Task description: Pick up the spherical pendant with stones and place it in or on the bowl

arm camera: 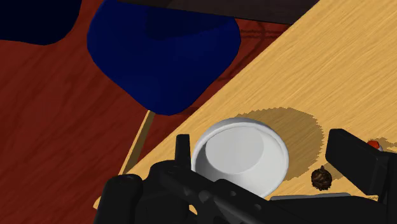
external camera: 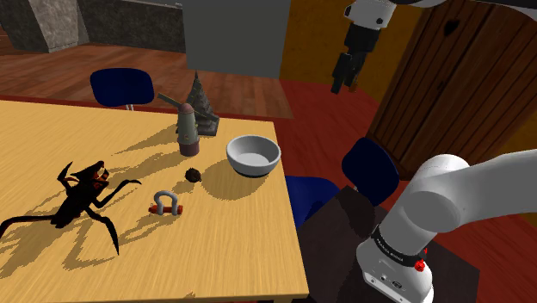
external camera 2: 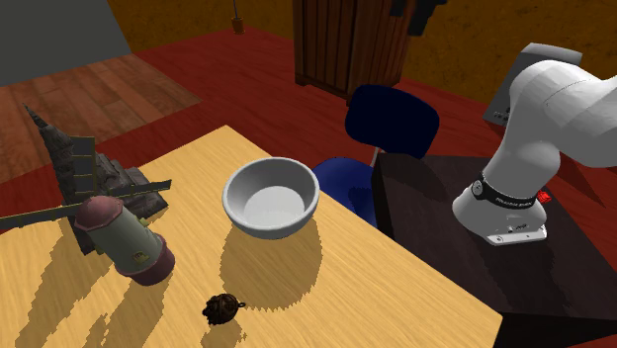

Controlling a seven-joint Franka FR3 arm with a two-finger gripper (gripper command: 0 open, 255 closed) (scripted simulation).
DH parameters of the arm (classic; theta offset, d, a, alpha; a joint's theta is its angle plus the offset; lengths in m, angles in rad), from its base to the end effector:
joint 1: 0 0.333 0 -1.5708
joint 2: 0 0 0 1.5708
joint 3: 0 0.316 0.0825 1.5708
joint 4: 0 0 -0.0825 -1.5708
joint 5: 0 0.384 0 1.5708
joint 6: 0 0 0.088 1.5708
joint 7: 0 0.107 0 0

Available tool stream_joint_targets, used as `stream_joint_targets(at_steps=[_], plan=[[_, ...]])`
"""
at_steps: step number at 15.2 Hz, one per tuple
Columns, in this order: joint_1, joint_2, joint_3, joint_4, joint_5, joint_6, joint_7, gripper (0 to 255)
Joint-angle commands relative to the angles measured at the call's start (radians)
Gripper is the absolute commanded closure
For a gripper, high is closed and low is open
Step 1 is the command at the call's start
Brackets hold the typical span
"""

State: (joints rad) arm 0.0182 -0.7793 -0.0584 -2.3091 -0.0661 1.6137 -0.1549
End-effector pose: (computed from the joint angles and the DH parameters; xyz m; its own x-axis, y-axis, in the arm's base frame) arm 0.3133 -0.0257 0.6141 0.9884 0.1306 0.0781 0.1280 -0.9911 0.0375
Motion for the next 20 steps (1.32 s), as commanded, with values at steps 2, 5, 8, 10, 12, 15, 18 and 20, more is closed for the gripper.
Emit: stream_joint_targets(at_steps=[2, 5, 8, 10, 12, 15, 18, 20], plan=[[0.005, 0.014, 0.011, -0.014, 0.008, 0.028, 0.014, 0], [0.021, 0.062, 0.044, -0.05, 0.031, 0.115, 0.055, 0], [0.037, 0.123, 0.077, -0.074, 0.052, 0.201, 0.095, 0], [0.047, 0.169, 0.099, -0.084, 0.064, 0.259, 0.122, 0], [0.056, 0.22, 0.122, -0.088, 0.073, 0.316, 0.148, 0], [0.068, 0.304, 0.154, -0.084, 0.084, 0.399, 0.187, 0], [0.079, 0.396, 0.187, -0.067, 0.088, 0.478, 0.227, 0], [0.085, 0.461, 0.208, -0.049, 0.085, 0.527, 0.255, 0]])
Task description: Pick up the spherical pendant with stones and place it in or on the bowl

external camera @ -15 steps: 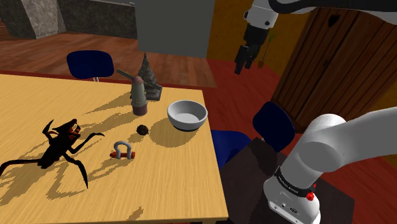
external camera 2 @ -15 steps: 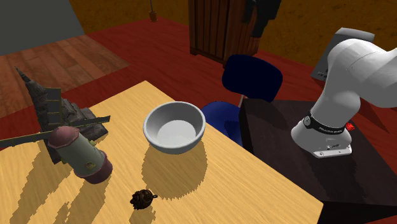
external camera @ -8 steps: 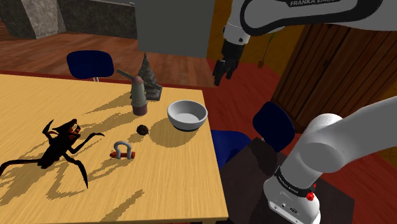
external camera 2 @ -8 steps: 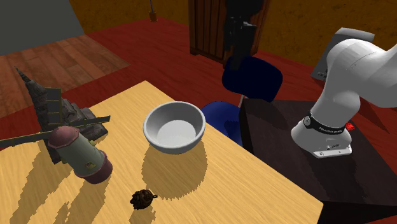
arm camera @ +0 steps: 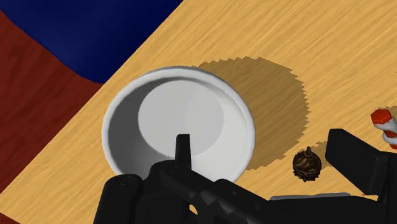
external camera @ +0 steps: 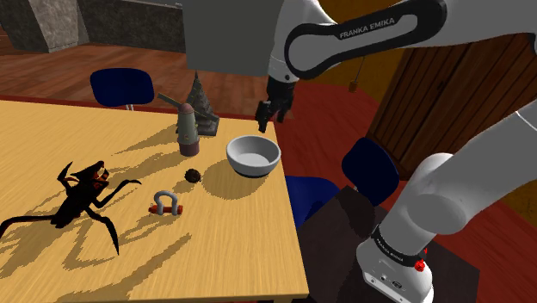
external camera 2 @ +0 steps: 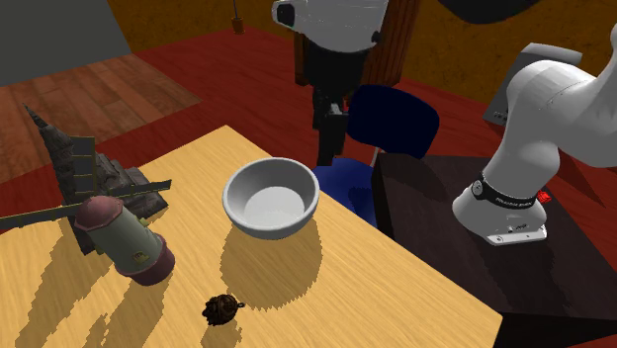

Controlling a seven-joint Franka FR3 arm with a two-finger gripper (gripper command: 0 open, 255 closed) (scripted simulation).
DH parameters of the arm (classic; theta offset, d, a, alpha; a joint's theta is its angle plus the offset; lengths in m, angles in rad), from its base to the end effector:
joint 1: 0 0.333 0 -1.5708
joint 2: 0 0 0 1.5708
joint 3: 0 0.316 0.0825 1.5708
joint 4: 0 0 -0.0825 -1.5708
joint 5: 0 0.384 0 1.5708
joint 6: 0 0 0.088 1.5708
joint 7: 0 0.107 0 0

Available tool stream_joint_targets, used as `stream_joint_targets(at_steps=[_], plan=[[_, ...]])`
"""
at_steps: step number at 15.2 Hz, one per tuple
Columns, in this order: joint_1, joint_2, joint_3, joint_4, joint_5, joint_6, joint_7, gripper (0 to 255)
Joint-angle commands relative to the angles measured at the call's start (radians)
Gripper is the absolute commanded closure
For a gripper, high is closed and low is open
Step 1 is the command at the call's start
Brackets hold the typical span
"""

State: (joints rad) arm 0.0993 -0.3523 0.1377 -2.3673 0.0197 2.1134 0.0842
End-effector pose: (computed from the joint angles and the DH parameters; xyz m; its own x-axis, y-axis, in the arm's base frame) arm 0.4357 0.1089 0.4681 0.9857 0.1373 0.0976 0.1358 -0.9905 0.0215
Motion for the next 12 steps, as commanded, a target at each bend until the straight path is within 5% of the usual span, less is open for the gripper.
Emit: stream_joint_targets(at_steps=[1, 12], plan=[[0.006, 0.068, 0.022, 0.02, -0.003, 0.051, 0.031, 0], [0.048, 0.464, 0.101, 0.227, -0.106, 0.242, 0.215, 0]])
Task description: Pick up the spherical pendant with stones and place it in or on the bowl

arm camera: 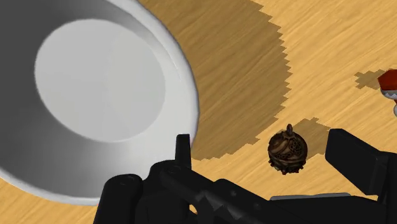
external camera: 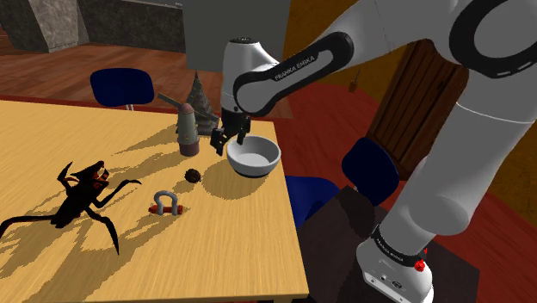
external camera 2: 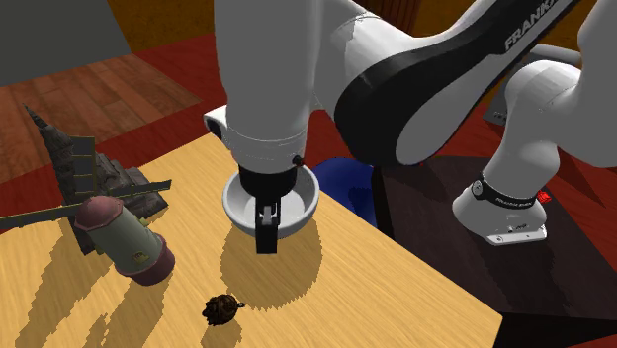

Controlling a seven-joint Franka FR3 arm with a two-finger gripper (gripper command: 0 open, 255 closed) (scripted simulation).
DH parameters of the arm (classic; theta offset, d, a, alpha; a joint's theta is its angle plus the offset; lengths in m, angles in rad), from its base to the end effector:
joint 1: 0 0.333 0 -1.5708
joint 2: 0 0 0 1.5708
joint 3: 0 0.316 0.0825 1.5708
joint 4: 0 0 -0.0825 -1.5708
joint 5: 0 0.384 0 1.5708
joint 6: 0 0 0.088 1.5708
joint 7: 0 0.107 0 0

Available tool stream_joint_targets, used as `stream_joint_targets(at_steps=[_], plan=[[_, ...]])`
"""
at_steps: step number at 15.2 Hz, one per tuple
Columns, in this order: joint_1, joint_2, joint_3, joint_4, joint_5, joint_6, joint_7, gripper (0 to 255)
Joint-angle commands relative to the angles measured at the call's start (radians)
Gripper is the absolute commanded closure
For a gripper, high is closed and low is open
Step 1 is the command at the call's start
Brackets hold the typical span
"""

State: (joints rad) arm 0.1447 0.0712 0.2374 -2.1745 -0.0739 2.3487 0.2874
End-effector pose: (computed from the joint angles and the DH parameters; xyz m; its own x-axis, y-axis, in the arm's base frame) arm 0.5154 0.2049 0.3705 0.9836 0.1415 0.1115 0.1413 -0.9899 0.0098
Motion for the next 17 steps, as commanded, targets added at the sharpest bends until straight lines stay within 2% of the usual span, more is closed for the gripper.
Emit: stream_joint_targets(at_steps=[1, 12, 17], plan=[[0.01, 0.078, 0.003, 0.061, -0.027, 0.017, 0.029, 0], [0.128, 0.493, -0.021, 0.443, -0.149, 0.049, 0.17, 0], [0.135, 0.545, -0.032, 0.454, -0.162, 0.088, 0.178, 0]])
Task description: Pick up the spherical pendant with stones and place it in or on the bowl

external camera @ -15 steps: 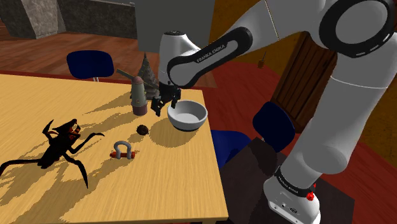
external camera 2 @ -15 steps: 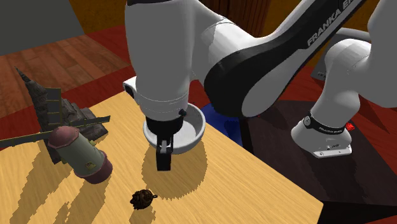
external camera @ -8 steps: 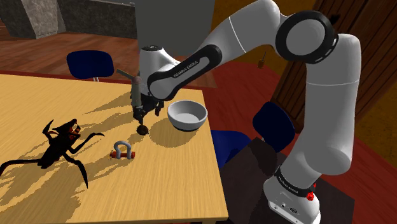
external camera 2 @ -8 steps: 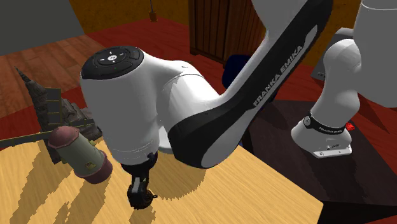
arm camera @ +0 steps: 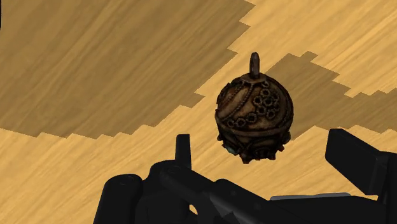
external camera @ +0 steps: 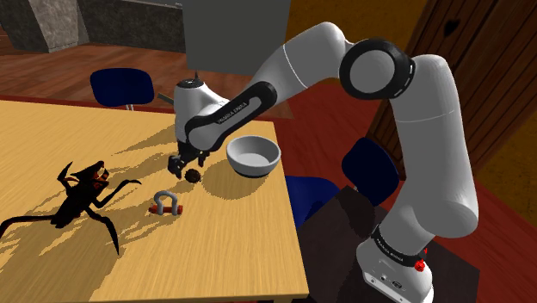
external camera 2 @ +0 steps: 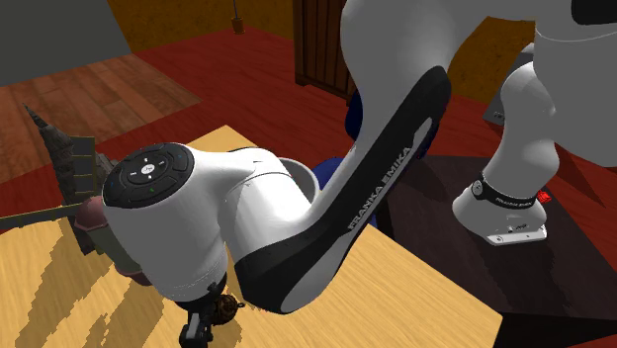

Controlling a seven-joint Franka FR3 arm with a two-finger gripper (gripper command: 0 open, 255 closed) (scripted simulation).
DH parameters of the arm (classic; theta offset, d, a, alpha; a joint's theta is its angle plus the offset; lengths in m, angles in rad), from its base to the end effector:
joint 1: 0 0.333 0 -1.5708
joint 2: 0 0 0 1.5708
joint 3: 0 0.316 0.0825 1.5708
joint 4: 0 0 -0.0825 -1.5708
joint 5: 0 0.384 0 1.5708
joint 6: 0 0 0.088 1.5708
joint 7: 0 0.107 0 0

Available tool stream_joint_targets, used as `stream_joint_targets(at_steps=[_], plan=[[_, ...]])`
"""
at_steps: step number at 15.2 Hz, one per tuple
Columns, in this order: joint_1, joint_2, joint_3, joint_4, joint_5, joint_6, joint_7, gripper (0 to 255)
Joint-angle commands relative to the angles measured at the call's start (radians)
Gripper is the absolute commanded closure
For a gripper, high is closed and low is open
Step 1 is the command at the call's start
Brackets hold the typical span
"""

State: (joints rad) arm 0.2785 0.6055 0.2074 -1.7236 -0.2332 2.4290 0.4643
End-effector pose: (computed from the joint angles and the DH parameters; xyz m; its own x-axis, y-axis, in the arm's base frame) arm 0.6106 0.3047 0.2514 0.9813 0.1449 0.1267 0.1464 -0.9892 -0.0029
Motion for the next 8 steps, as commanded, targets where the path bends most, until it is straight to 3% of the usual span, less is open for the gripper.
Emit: stream_joint_targets(at_steps=[1, 8], plan=[[0.003, 0.021, -0.004, 0.006, -0.005, 0.015, 0.003, 0], [0.005, 0.038, -0.008, 0.011, -0.009, 0.027, 0.005, 0]])
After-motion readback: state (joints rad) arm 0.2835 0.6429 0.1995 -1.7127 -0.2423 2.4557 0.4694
